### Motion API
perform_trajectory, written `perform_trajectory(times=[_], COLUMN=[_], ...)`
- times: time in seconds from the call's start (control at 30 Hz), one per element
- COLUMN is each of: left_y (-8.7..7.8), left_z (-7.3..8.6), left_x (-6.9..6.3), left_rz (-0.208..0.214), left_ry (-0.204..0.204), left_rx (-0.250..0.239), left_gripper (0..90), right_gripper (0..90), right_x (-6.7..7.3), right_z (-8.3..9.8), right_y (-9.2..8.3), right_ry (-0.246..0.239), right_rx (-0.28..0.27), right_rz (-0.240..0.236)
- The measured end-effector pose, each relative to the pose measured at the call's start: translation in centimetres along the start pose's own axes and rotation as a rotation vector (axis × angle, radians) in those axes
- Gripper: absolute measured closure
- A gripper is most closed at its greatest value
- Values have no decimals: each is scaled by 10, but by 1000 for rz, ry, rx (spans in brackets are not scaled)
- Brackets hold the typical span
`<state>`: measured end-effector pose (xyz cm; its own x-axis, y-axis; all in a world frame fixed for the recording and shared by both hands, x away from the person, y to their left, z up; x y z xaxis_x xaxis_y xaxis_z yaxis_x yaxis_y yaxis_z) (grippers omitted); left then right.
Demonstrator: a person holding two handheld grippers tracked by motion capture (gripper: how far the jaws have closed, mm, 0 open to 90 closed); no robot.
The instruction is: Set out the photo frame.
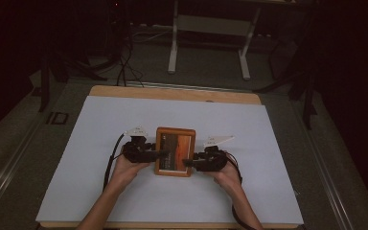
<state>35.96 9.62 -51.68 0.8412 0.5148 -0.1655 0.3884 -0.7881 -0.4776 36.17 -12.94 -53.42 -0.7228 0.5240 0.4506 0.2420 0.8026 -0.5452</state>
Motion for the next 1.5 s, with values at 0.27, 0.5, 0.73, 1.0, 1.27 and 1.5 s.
perform_trajectory(times=[0.27, 0.5, 0.73, 1.0, 1.27, 1.5], left_y=[-2, -2, -10, -30, -50, -60], left_z=[1, 1, 2, 2, 13, 31], left_x=[-2, -2, 1, 6, 20, 34], left_rz=[-6, -10, -5, -32, -234, -349], left_ry=[4, -1, -20, -14, 37, 15], left_rx=[14, 16, 16, 7, 93, 156], left_gripper=[537, 537, 428, 396, 385, 351], right_gripper=[600, 596, 512, 431, 400, 396], right_x=[0, 0, -2, -4, -15, -32], right_z=[-1, -1, -3, -7, -5, 1], right_y=[1, 1, -5, -24, -44, -51], right_ry=[-5, -5, -5, -21, -42, -23], right_rx=[-6, -6, -12, -39, -9, 31], right_rz=[1, 0, 13, 40, 139, 260])
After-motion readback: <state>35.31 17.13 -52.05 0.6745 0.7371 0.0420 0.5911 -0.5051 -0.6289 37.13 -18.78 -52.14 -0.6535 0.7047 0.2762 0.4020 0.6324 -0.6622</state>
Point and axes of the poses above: each handheld gripper's, and its own axes: y roughly forward along the jaws, z roughly out of its underside, x roughly to its left, the point moved 4 cm from there along y, roughly forward along the jaws, and after that the axes turned 13 degrees about y, right-handed, at the moved point
